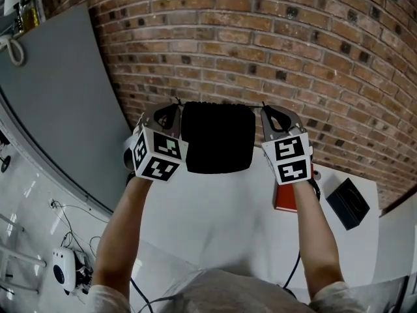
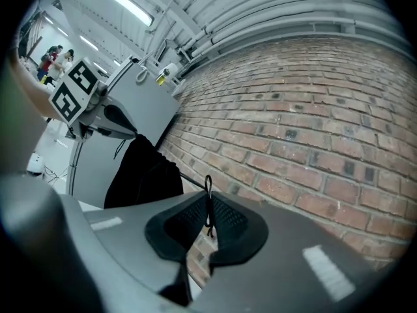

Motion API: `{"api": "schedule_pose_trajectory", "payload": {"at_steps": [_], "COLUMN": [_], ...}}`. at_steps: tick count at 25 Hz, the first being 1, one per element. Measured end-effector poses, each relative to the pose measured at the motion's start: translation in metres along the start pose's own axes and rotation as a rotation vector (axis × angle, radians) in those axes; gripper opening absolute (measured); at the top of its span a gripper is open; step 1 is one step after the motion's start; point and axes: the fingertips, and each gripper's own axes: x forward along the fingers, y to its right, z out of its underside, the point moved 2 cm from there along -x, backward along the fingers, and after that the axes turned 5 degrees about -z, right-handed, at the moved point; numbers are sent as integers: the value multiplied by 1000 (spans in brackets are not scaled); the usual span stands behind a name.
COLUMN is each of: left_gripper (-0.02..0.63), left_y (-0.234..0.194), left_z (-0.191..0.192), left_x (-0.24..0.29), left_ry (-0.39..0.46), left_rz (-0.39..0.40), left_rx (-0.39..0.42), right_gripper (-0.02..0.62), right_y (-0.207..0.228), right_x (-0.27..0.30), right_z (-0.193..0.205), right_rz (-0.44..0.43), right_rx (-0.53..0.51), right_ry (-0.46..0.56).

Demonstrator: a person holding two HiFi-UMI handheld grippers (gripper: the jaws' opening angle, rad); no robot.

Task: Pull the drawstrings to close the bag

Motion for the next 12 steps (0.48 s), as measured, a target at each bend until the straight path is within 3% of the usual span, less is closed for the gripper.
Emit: {"api": "schedule_pose_trajectory", "payload": {"at_steps": [12], "left_gripper": [8], "left_y": [-20], "left_z": [18], "left_x": [-10], "left_ry": [-33], "left_rz": [-47], "left_rx": [-39], "right_gripper": [20], "right_y": [21], "right_x": [-6], "right_z": [10], "right_rz": [73], "right_rx": [57], "right_ry": [2]}}
